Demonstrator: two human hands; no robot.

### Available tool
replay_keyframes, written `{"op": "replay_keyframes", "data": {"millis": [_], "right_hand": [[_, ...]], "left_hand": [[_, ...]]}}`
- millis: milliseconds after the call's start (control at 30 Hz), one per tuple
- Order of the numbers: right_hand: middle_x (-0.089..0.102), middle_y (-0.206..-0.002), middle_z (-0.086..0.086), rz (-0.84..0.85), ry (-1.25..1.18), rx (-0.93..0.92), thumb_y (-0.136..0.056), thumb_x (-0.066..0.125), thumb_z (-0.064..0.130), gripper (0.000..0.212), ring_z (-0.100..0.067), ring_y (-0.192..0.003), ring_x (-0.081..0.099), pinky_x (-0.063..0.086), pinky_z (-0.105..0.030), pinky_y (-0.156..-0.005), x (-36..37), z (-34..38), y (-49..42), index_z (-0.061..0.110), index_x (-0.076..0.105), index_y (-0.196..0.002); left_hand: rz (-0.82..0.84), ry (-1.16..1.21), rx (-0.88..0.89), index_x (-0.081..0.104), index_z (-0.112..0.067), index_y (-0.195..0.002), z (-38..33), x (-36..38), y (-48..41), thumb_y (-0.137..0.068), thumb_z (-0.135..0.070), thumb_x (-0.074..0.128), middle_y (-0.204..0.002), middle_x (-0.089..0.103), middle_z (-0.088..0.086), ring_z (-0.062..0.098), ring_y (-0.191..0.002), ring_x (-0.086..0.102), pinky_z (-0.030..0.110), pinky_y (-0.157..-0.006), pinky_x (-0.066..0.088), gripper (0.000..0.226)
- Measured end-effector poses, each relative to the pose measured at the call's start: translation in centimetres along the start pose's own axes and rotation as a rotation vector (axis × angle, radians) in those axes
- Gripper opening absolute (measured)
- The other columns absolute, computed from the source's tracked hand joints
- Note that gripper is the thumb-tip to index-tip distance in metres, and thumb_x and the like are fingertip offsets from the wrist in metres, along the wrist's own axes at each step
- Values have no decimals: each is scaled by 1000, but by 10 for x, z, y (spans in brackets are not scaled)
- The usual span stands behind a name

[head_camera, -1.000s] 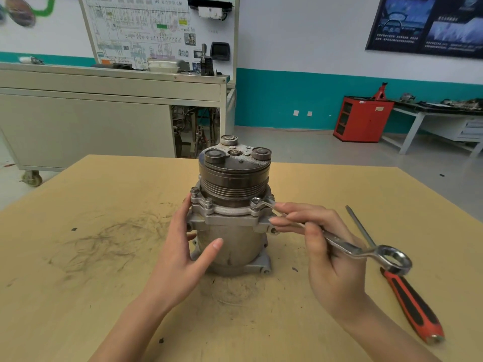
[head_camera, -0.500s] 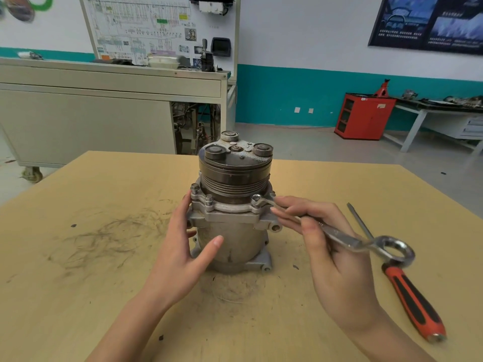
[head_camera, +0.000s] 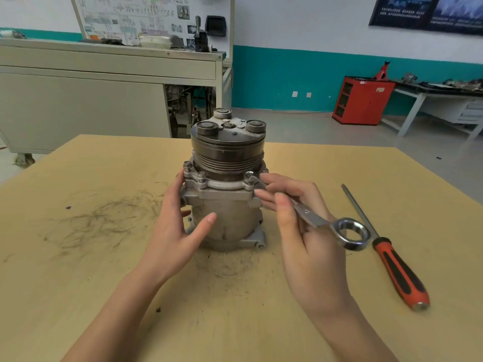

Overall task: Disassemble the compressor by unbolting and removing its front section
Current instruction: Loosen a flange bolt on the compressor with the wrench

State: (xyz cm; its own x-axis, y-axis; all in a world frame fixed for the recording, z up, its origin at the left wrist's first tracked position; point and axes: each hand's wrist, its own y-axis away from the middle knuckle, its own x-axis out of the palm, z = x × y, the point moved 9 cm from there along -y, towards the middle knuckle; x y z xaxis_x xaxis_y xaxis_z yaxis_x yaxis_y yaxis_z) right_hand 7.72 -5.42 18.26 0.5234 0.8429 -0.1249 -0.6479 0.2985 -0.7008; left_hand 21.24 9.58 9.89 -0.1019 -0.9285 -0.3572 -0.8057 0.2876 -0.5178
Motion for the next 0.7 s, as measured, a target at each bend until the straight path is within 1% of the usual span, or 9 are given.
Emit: {"op": "replay_keyframes", "data": {"millis": [67,167,200,267,333,433,533,633,700], "right_hand": [[64,-109,8,-15,-89,-15,-94,41,28,15,-14,-98,66,53,-28,-84,-2,-4,-1,27,55,-98],[68,-96,-9,-92,-365,25,-92,37,17,17,-25,-80,70,56,-30,-72,-13,-22,-12,13,52,-85],[68,-89,-12,-121,-451,59,-91,35,13,18,-27,-72,70,55,-30,-67,-18,-32,-19,8,49,-81],[69,-76,-13,-139,-600,176,-89,29,7,21,-27,-60,67,54,-28,-57,-24,-55,-36,6,45,-76],[69,-70,-14,-88,-703,318,-92,23,3,29,-25,-54,64,51,-24,-52,-23,-77,-54,7,43,-72],[68,-68,-15,57,-794,495,-96,19,5,35,-21,-51,62,49,-21,-49,-11,-97,-76,8,43,-71],[68,-68,-14,172,-824,612,-98,21,10,34,-17,-49,61,49,-20,-46,3,-109,-88,8,44,-73],[70,-71,-15,220,-800,680,-100,24,14,34,-16,-50,63,50,-19,-46,11,-115,-92,9,45,-74],[71,-73,-16,214,-797,682,-102,26,20,35,-17,-53,66,51,-19,-47,10,-115,-93,10,46,-75]], "left_hand": [[-1,-5,3,9,-53,-139,0,0,0,-79,-47,61,-149,29,-18,1,-133,39,9,-92,39,79],[3,-13,11,7,-59,-137,-2,-1,0,-78,-56,59,-149,28,-21,2,-133,40,14,-95,39,79],[6,-15,17,6,-61,-137,-3,-2,0,-77,-60,57,-148,28,-25,1,-132,40,13,-95,39,79],[9,-22,35,6,-66,-136,-6,-2,0,-75,-64,54,-143,26,-38,-5,-130,40,7,-91,39,78],[12,-19,44,5,-71,-133,-8,-2,-1,-76,-63,54,-138,23,-46,-9,-127,40,2,-90,38,76],[15,-2,43,5,-73,-132,-8,-1,-1,-76,-62,55,-135,22,-50,-11,-126,40,1,-90,36,76],[13,15,48,7,-71,-133,-8,-1,0,-78,-56,58,-137,26,-46,-9,-125,42,2,-91,37,77],[9,2,46,5,-72,-131,-8,-1,0,-79,-47,61,-138,24,-44,-5,-128,42,3,-92,38,80],[13,-5,46,4,-72,-131,-7,-1,1,-80,-46,61,-139,23,-42,-4,-129,41,3,-92,38,81]]}}
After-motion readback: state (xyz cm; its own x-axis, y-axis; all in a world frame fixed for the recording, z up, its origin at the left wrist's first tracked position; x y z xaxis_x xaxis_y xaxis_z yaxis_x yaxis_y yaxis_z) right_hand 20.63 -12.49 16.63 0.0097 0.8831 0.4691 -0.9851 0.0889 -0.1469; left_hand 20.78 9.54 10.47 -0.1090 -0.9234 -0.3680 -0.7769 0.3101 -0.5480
